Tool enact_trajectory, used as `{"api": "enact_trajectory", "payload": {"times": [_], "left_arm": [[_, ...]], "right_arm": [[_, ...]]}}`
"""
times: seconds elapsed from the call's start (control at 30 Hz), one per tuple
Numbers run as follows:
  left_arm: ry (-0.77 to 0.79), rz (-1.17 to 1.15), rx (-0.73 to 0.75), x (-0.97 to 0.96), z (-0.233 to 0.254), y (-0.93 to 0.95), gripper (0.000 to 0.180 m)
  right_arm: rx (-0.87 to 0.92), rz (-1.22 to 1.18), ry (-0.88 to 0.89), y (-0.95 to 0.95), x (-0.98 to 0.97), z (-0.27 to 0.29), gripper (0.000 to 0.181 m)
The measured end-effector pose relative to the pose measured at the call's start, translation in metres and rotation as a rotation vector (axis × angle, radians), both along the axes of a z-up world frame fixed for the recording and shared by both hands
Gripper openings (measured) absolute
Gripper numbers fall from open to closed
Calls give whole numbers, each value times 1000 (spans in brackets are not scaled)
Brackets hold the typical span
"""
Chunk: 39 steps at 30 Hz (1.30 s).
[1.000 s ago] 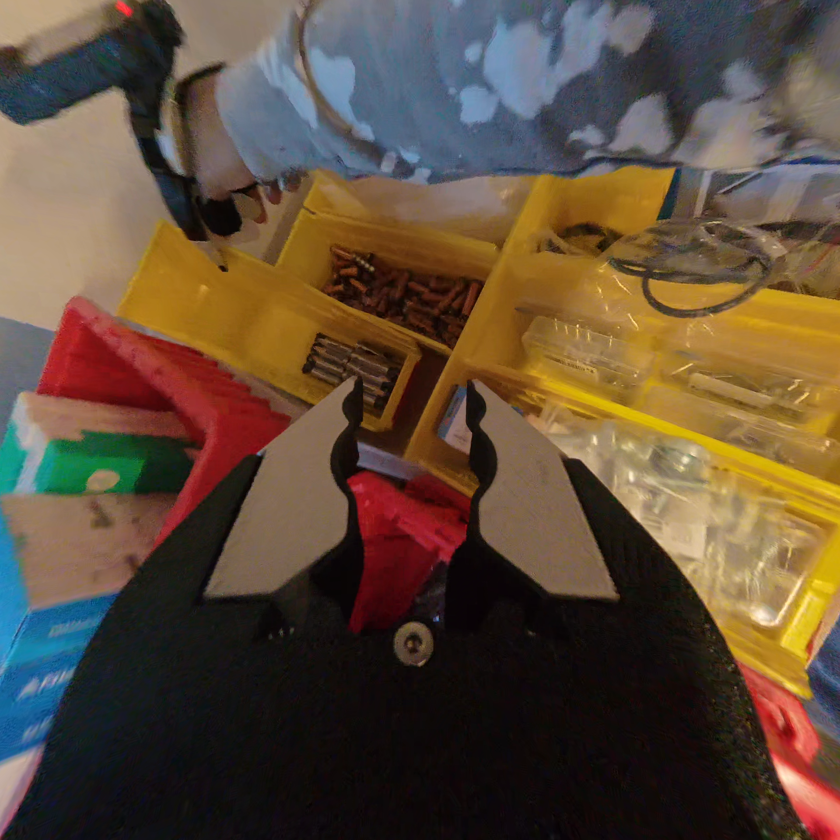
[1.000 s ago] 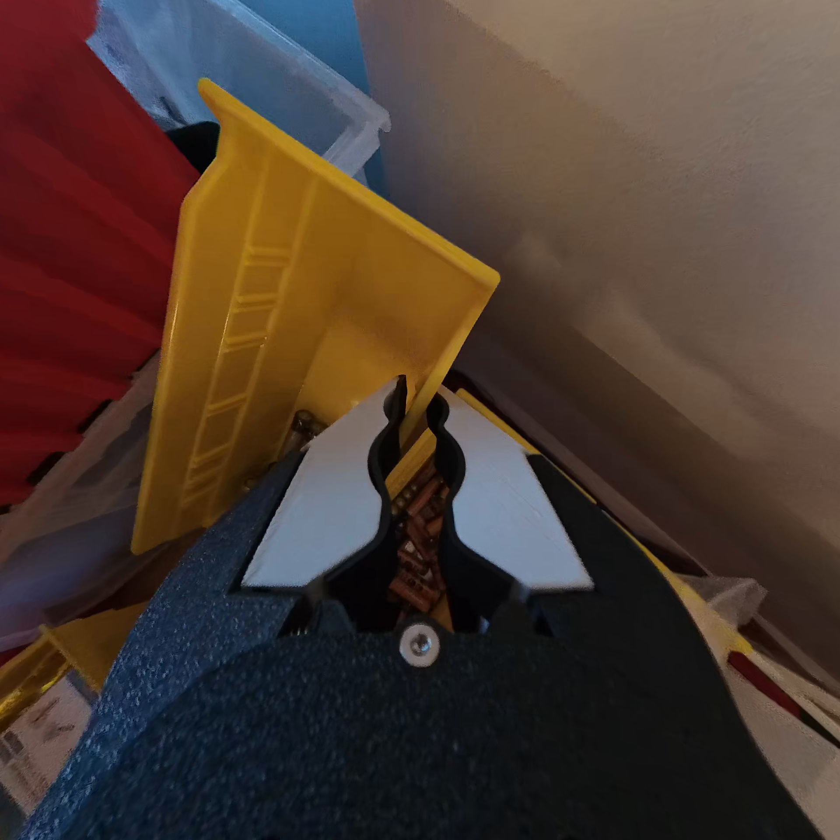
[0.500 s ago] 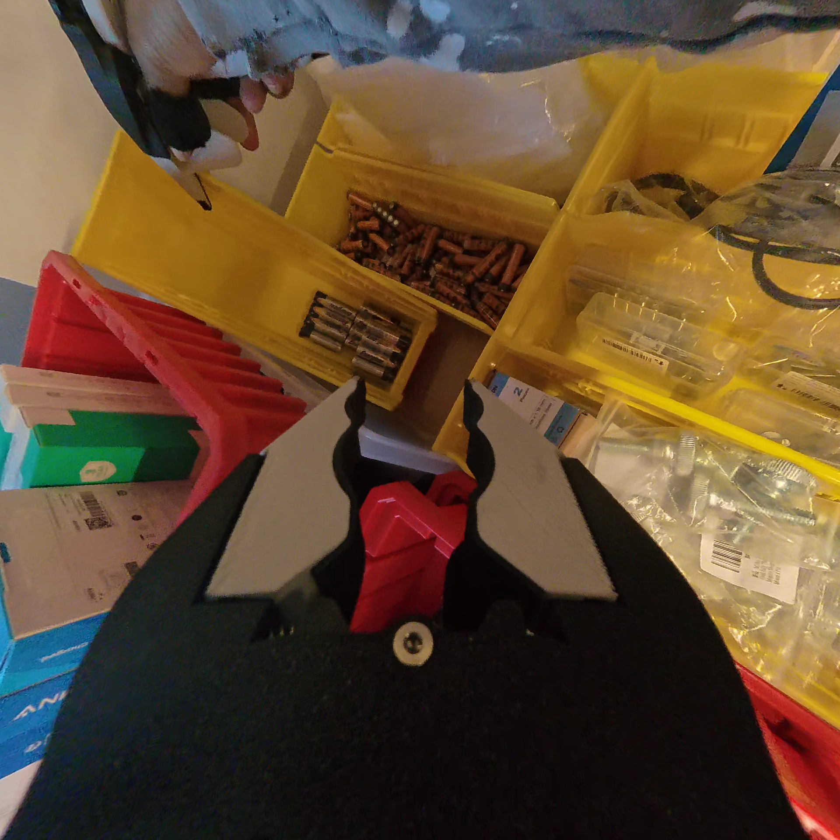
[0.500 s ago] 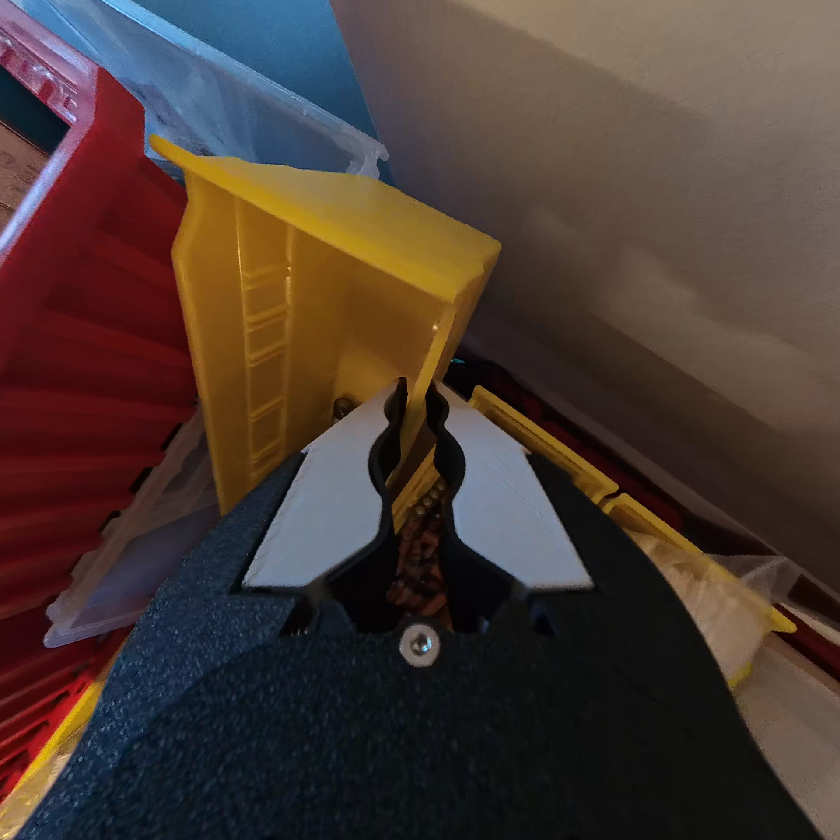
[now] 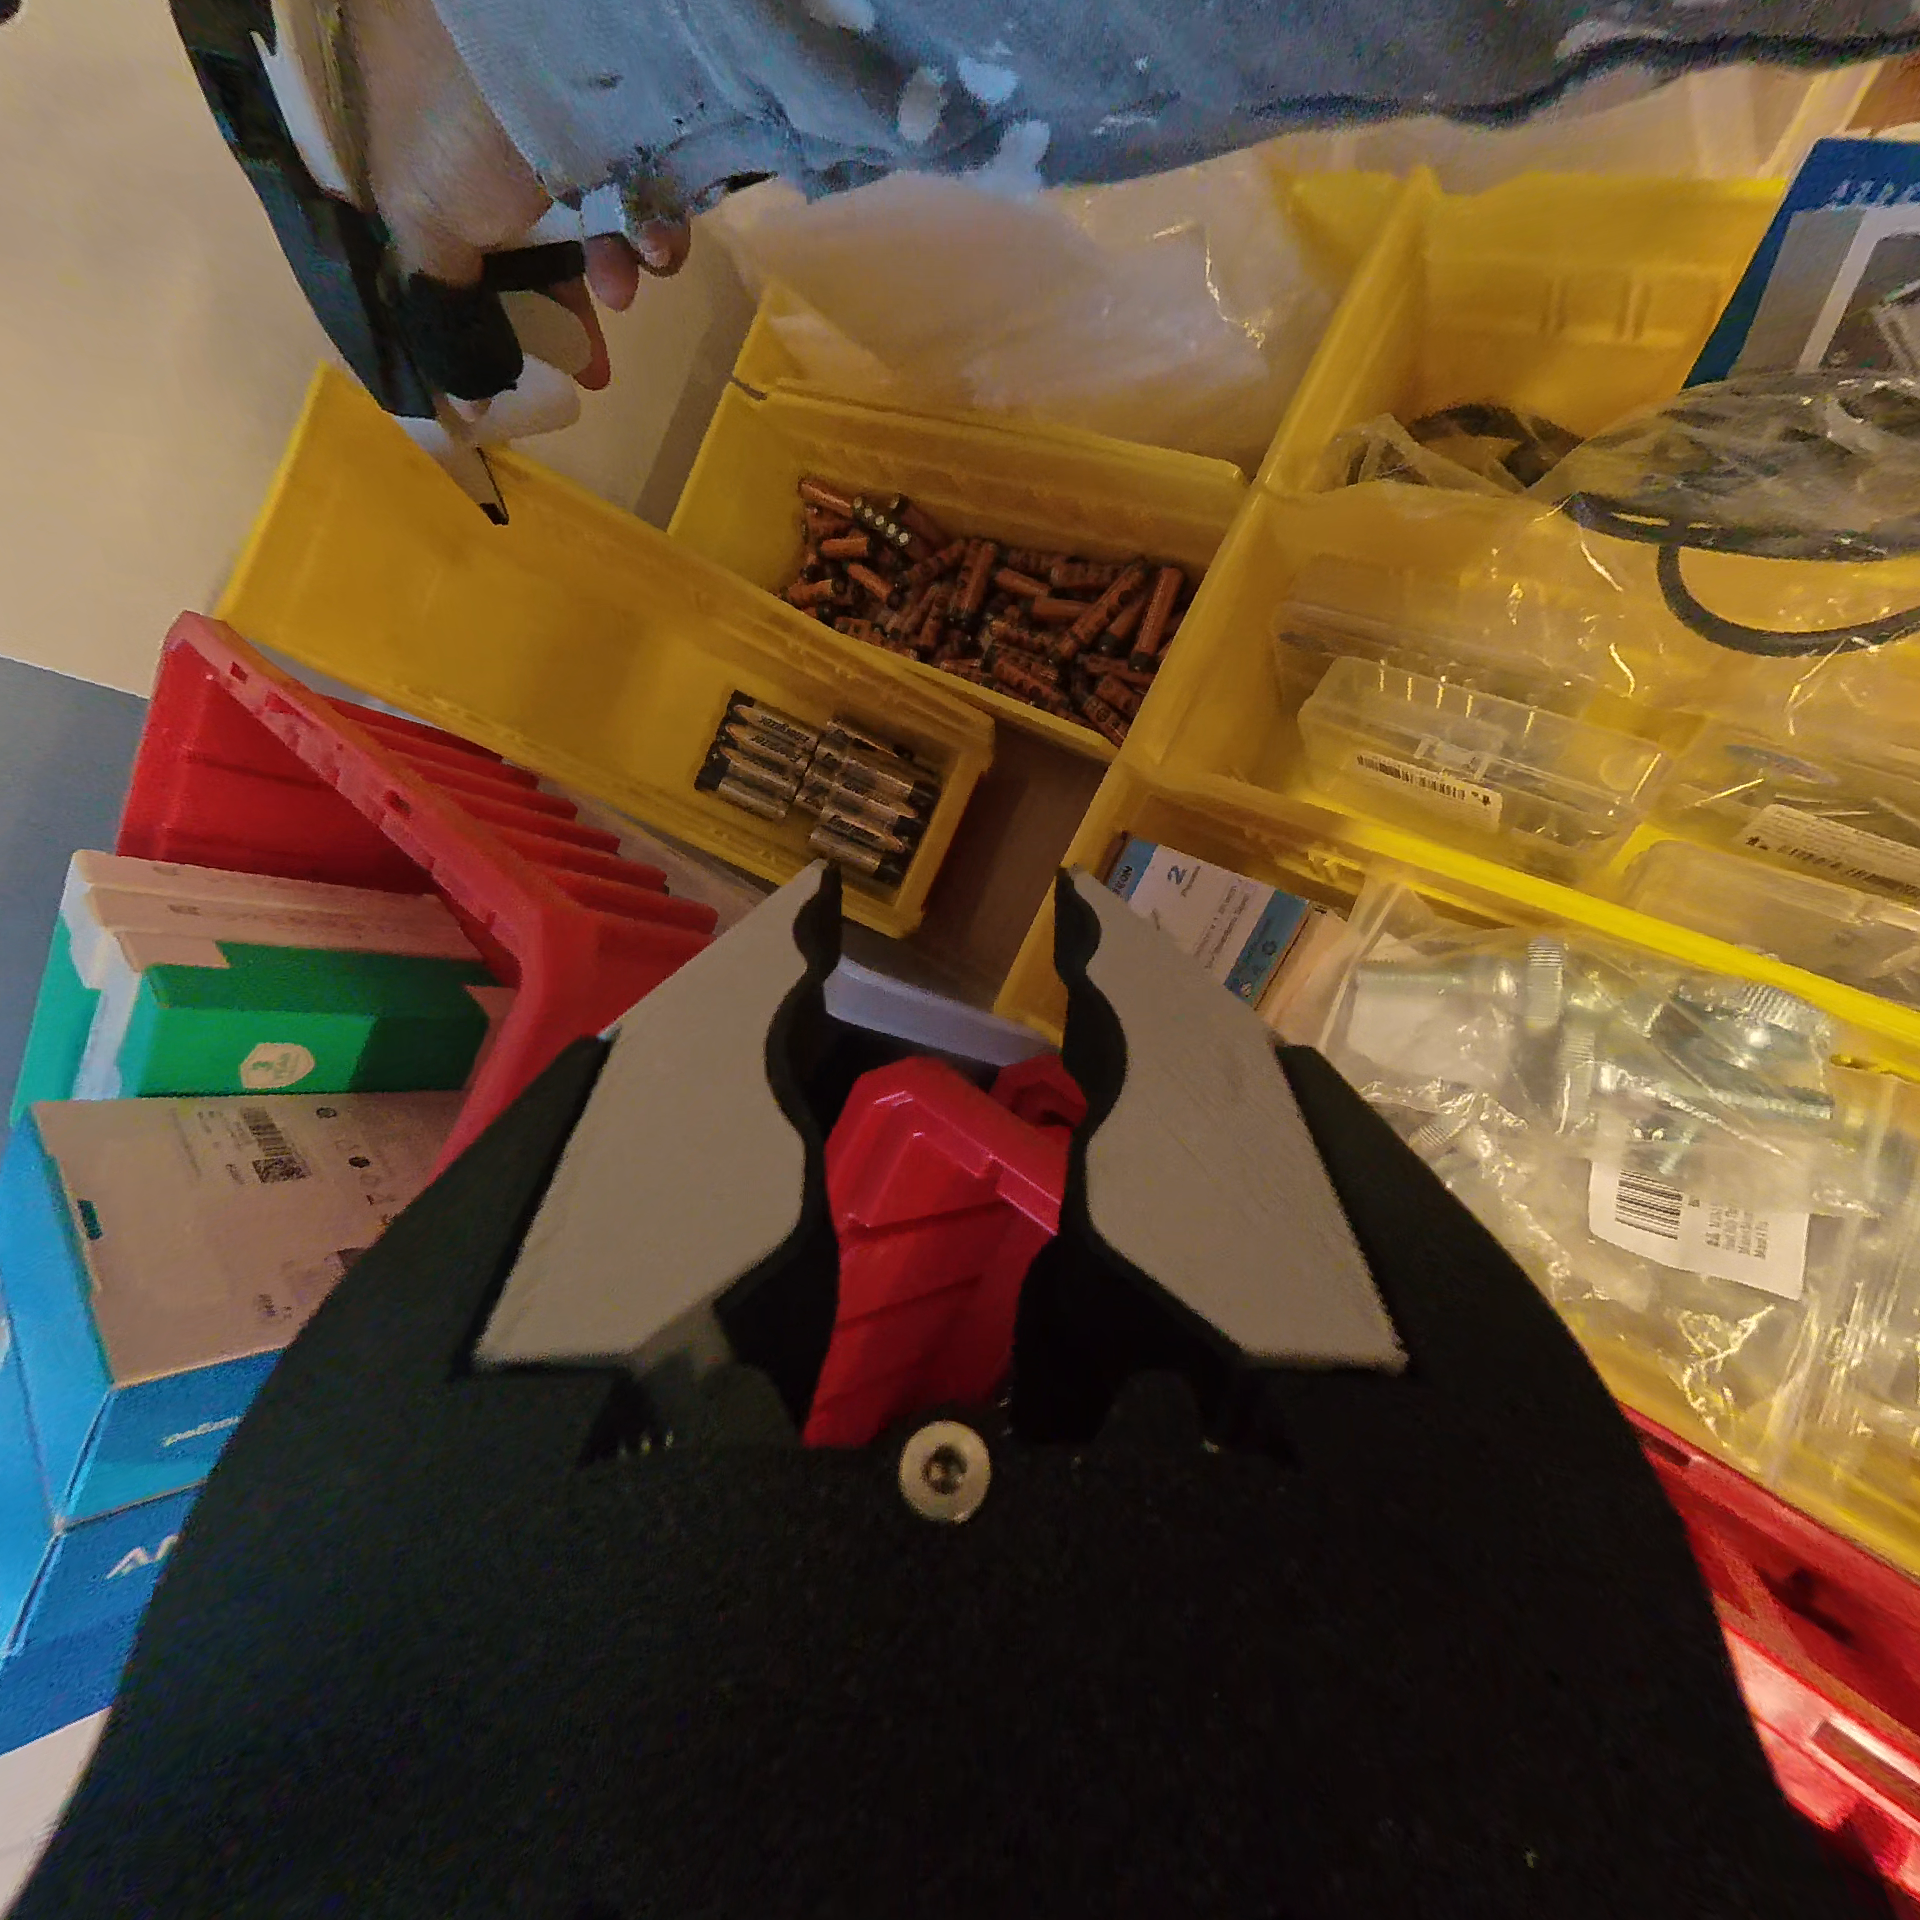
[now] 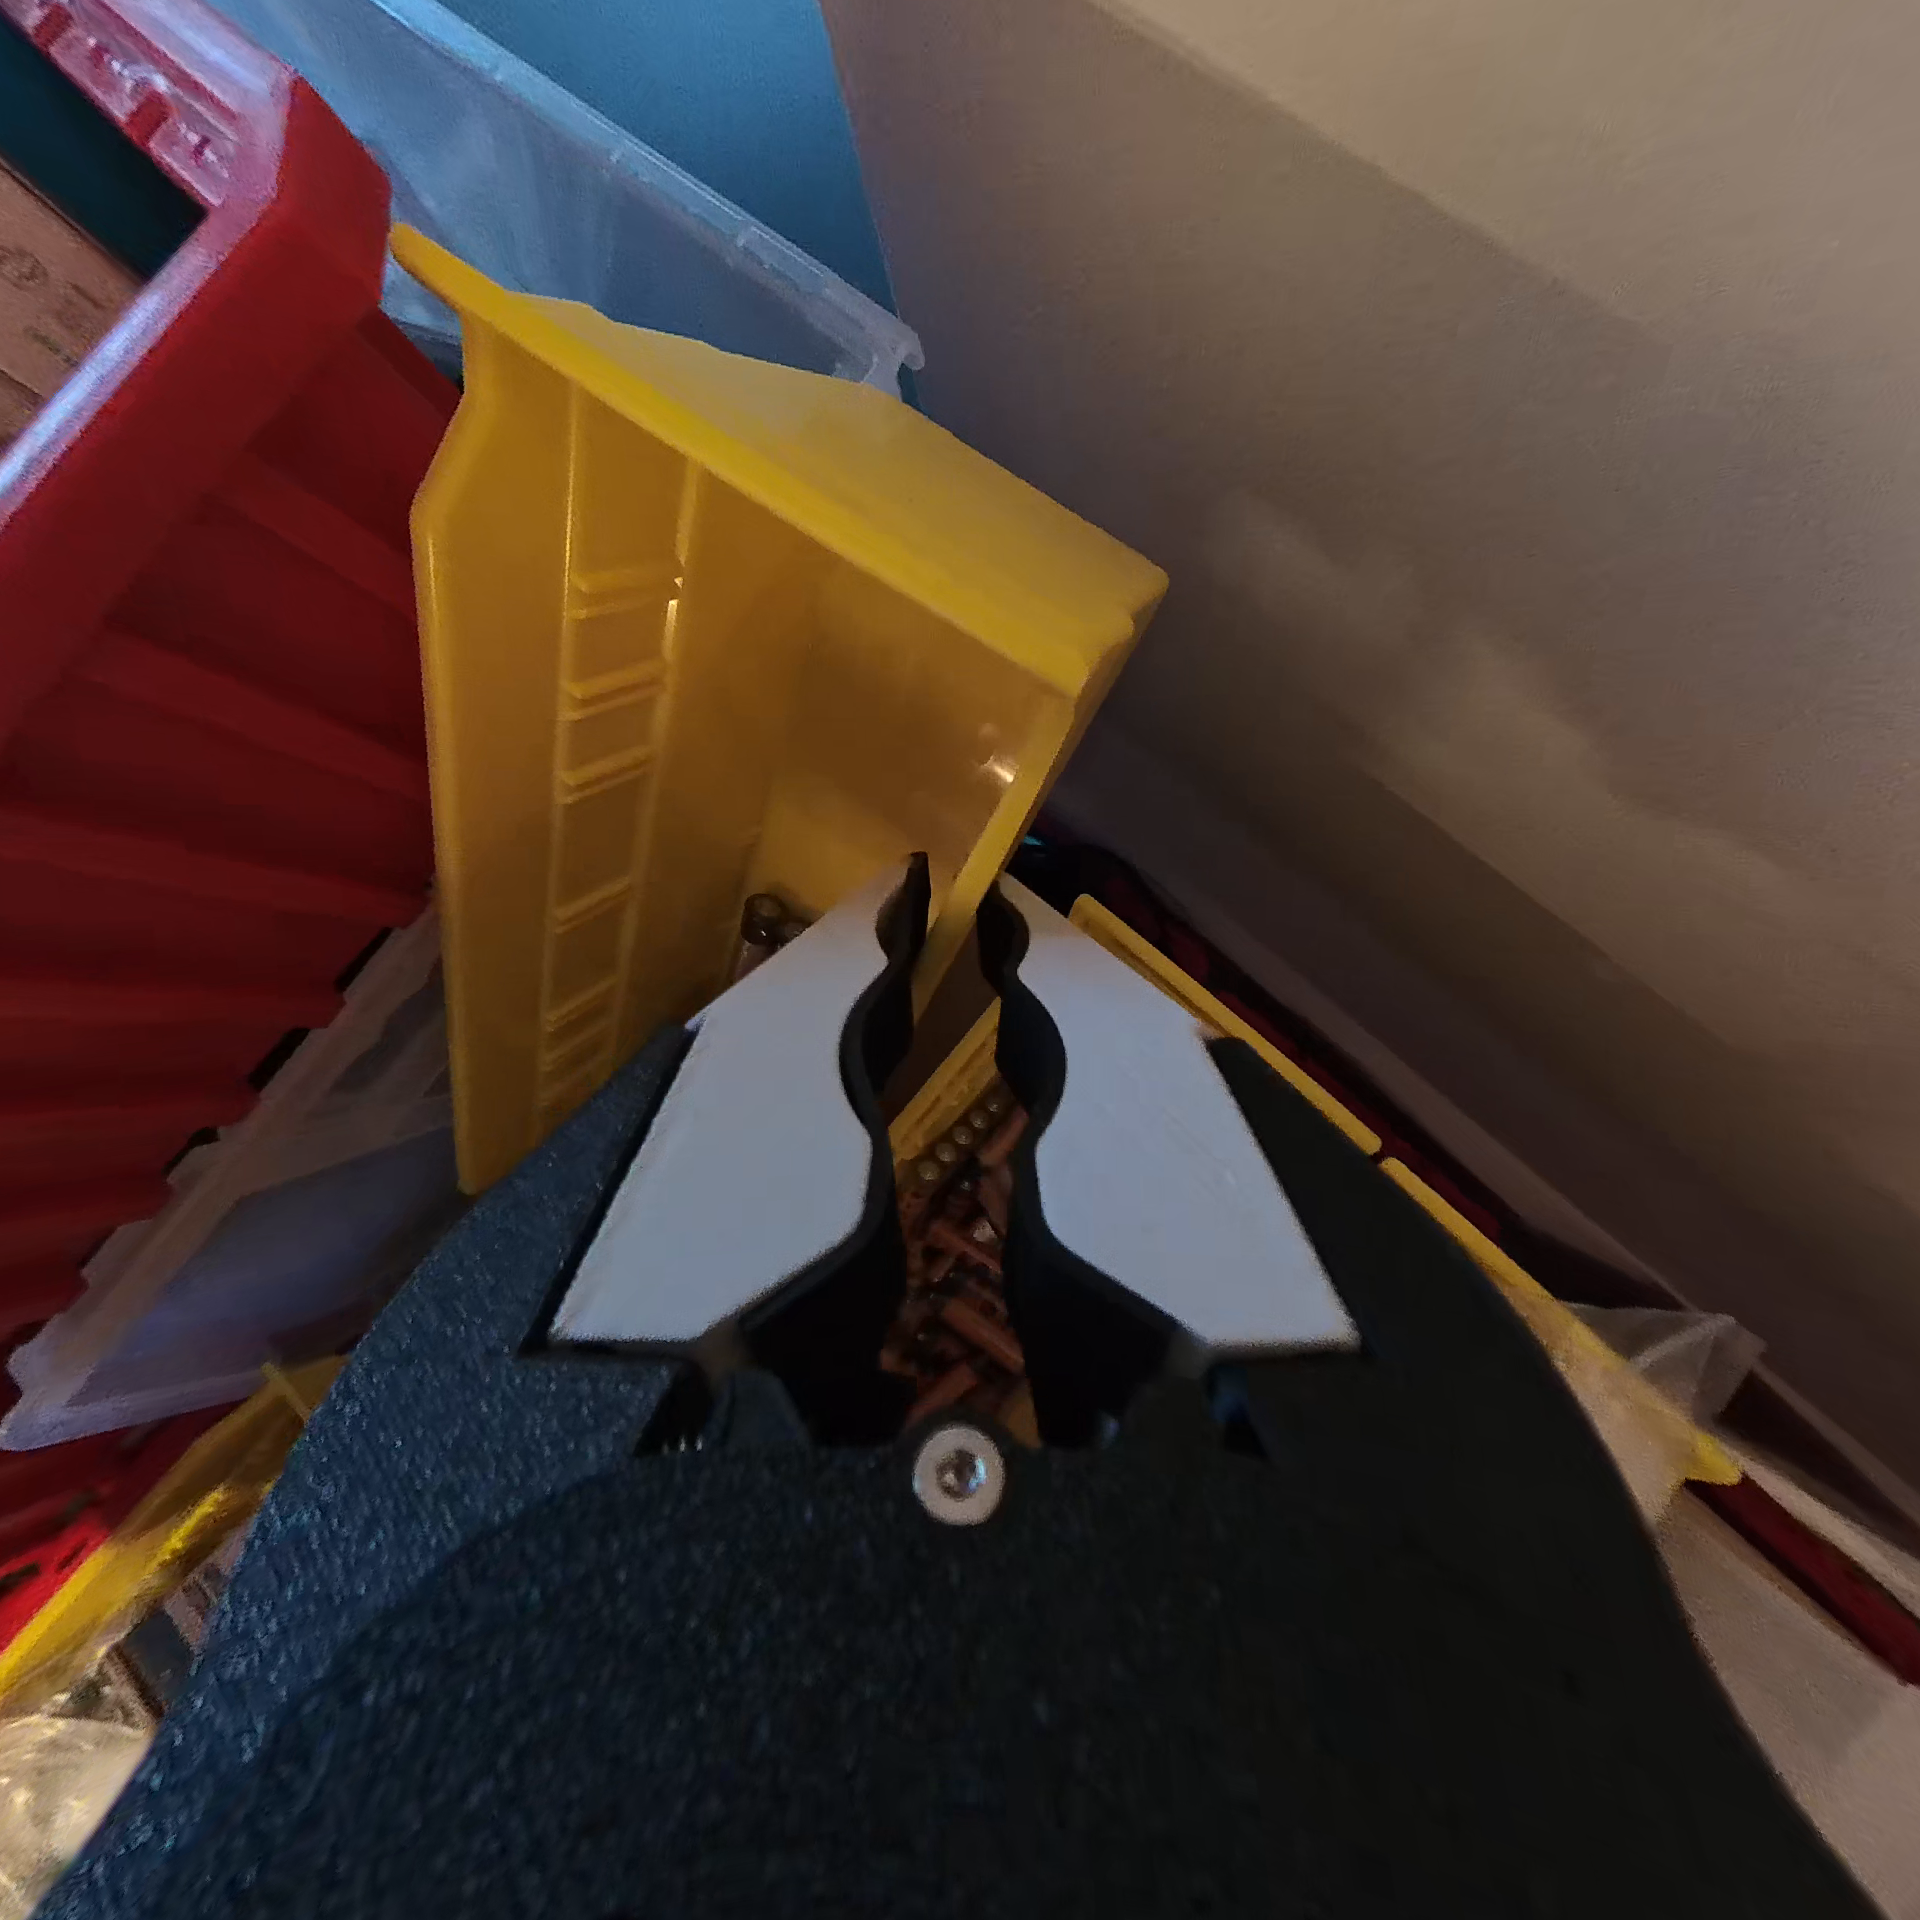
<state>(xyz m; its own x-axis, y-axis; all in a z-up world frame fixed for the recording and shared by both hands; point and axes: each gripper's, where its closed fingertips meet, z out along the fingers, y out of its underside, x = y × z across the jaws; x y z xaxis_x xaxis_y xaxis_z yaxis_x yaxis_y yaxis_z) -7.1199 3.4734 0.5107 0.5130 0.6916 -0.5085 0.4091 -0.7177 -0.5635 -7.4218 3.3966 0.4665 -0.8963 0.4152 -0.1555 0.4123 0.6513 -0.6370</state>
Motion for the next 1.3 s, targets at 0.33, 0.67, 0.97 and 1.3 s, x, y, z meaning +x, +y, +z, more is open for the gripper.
{"api": "enact_trajectory", "payload": {"times": [0.33,0.67,0.97,1.3], "left_arm": [[-79,-7,-69,-16,-26,1,39],[-309,73,-258,-71,-84,5,42],[-404,208,-367,-139,-132,-30,52],[-624,348,-526,-152,-171,-74,63]], "right_arm": [[-114,-15,143,9,19,14,7],[-141,13,263,16,33,20,9],[-207,92,270,13,29,20,10],[-163,152,290,14,32,19,12]]}}
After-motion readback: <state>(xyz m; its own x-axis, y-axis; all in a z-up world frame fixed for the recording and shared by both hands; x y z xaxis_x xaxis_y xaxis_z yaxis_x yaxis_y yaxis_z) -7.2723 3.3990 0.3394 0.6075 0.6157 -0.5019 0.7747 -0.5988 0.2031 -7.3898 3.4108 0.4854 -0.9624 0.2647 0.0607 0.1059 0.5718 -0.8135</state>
